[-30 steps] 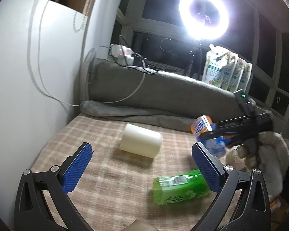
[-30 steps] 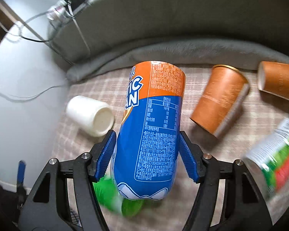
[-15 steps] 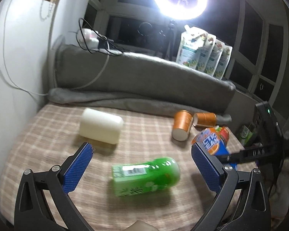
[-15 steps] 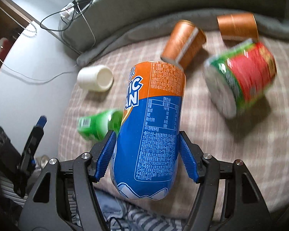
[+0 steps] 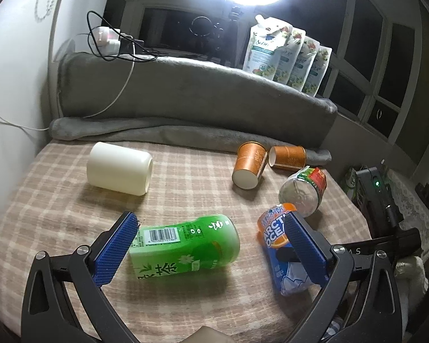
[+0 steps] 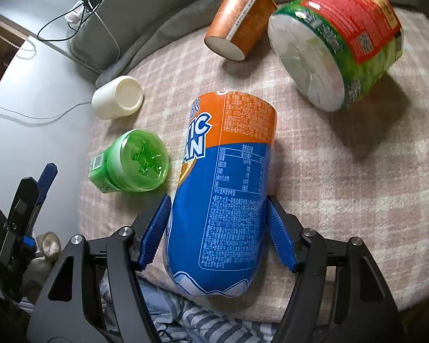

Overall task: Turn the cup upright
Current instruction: 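Carry the bottle toward the left gripper, lower it and open the right gripper, then grasp the lying bottle around its middle with the left gripper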

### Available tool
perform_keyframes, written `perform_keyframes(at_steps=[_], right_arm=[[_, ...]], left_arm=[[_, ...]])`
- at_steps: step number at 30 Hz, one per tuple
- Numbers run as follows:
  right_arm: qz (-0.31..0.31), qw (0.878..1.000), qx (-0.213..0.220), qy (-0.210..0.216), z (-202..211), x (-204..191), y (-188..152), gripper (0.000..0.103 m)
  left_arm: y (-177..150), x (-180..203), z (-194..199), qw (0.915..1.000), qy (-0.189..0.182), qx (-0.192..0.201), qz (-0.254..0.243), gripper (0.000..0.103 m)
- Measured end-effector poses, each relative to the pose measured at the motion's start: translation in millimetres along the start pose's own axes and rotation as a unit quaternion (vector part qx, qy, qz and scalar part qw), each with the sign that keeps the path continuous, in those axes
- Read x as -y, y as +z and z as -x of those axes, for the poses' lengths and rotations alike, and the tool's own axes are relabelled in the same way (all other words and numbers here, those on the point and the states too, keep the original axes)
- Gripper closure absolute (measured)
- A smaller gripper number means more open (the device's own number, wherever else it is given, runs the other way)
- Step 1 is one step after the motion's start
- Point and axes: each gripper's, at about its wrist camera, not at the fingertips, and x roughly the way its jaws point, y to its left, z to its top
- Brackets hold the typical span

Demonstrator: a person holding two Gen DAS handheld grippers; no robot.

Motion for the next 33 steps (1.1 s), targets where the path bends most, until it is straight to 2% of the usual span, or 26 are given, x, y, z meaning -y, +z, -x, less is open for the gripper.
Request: perform_keyframes(at_steps=[5, 8, 11, 18, 21, 24, 29, 30, 31, 33], right_arm=[[0.018, 1.000, 0.006, -0.008, 2, -3, 0, 0.032], [0.026, 0.999, 0.021, -0.011, 10, -4, -1, 0.025], [0.034, 0.999, 0.037, -0.013, 22, -4, -3, 0.025], [0.045, 0.995, 0.089, -0.020, 56, 1, -14, 0.025], [0.052, 0.990, 0.127, -0.040, 73, 7, -25, 0.025], [0.056, 0.982, 0.164, -0.070, 87, 13, -35, 0.025], [0.043, 0.978, 0.186, -0.080, 101, 26, -47, 0.025], [0.042, 0.977, 0.191, -0.084, 103, 28, -50, 0.025], [0.040, 0.976, 0.194, -0.087, 106, 31, -52, 0.025], [0.036, 0.975, 0.198, -0.089, 109, 36, -54, 0.025]], left_arm=[[1, 1, -2, 1.0000, 0.007, 0.002, 0.003, 0.001], [1, 1, -4, 1.0000, 0.004, -0.002, 0.002, 0.001], [-1, 1, -8, 0.9999, 0.000, -0.011, 0.004, 0.001], [-4, 5, -13, 0.9993, -0.018, -0.029, 0.013, 0.001], [-4, 8, -15, 0.9988, -0.029, -0.039, 0.010, 0.002], [-4, 11, -19, 0.9978, -0.039, -0.052, 0.009, 0.006], [-5, 18, -30, 0.9945, -0.063, -0.083, 0.013, 0.007], [-4, 20, -31, 0.9939, -0.067, -0.087, 0.013, 0.009], [-4, 23, -33, 0.9930, -0.073, -0.092, 0.013, 0.017], [-3, 29, -39, 0.9892, -0.091, -0.114, 0.015, 0.019]])
